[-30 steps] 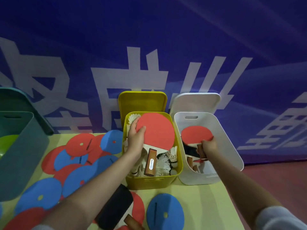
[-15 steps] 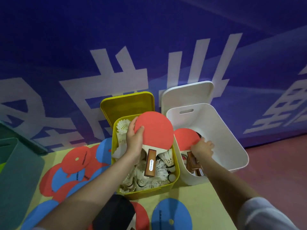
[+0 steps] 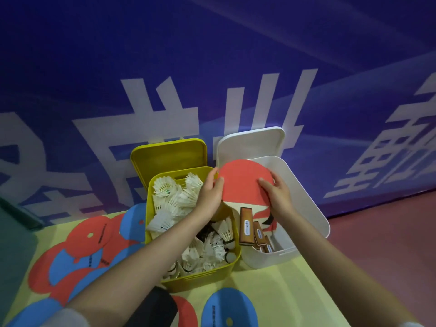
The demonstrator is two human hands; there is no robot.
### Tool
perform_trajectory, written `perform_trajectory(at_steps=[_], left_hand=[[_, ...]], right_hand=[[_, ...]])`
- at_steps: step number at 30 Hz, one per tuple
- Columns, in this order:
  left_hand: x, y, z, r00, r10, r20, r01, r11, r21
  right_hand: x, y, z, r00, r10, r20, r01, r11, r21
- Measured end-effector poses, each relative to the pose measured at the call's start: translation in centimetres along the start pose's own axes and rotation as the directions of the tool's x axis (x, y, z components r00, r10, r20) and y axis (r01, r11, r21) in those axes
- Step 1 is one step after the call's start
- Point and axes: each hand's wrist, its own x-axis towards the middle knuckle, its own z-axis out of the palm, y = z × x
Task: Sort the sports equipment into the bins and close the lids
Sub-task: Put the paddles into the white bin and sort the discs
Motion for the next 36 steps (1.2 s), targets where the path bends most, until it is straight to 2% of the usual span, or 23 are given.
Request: perform_trajectory(at_steps=[1,3,7,10,12,14,16,21,25,27,31,34,36], left_hand=[[0.0,0.2,-0.7,1.000,0.020,0.010,-0.021,0.998,0.054],[0.2,0.4,-3.0,0.994,0.098,-0.055,-0.088,0.982,0.166],[-0.2,-2.1,-9.7,0.944,0.240,-0.226,-0.142,0.914,0.379],[-0.9,-5.6,-13.7,0.924,0.152,-0.352,0.065,0.843,0.535],[-1.2,-7.6,-15.3,0.909,-0.009,-0.416,0.271,0.772,0.575],[-1.4,-8.9,-16.1,0.888,-0.186,-0.420,0.395,0.776,0.492],[-1.6,-9.5,-15.5,0.882,-0.272,-0.384,0.423,0.818,0.391],[-2.3,-8.8,-13.1,0.902,-0.225,-0.369,0.337,0.900,0.276],[-2.6,-9.7,-13.6,0.879,-0.194,-0.435,0.277,0.951,0.136],[-2.9,-9.9,-13.6,0.869,-0.175,-0.463,0.246,0.964,0.098],[-3.0,-10.1,-13.7,0.873,-0.160,-0.461,0.238,0.964,0.117],[-2.8,-10.2,-13.7,0.884,-0.129,-0.449,0.216,0.965,0.147],[-2.8,-10.0,-13.6,0.882,-0.129,-0.454,0.225,0.961,0.163]], right_hand=[[0.5,0.0,-0.6,1.000,-0.003,-0.030,0.004,1.000,0.022],[1.7,0.1,-2.0,0.994,-0.015,-0.108,0.014,1.000,-0.011],[3.2,2.2,-5.7,0.969,-0.034,-0.243,-0.026,0.970,-0.240],[4.0,4.6,-7.4,0.983,-0.007,-0.182,-0.055,0.942,-0.332],[4.0,5.2,-7.3,0.991,0.048,-0.122,-0.088,0.936,-0.342],[4.2,5.6,-6.8,0.993,0.082,-0.087,-0.107,0.932,-0.346],[4.6,6.0,-6.2,0.993,0.101,-0.060,-0.116,0.931,-0.345],[7.3,6.8,-4.5,0.992,0.125,0.037,-0.101,0.920,-0.379],[10.4,7.0,-3.5,0.973,0.143,0.179,-0.027,0.849,-0.528],[12.2,7.8,-3.3,0.966,0.136,0.220,0.033,0.779,-0.626],[13.8,11.1,-3.3,0.964,0.152,0.217,0.120,0.479,-0.869],[12.6,12.8,-2.9,0.969,0.123,0.214,0.129,0.486,-0.864],[11.7,12.6,-2.8,0.986,0.069,0.150,0.101,0.468,-0.878]])
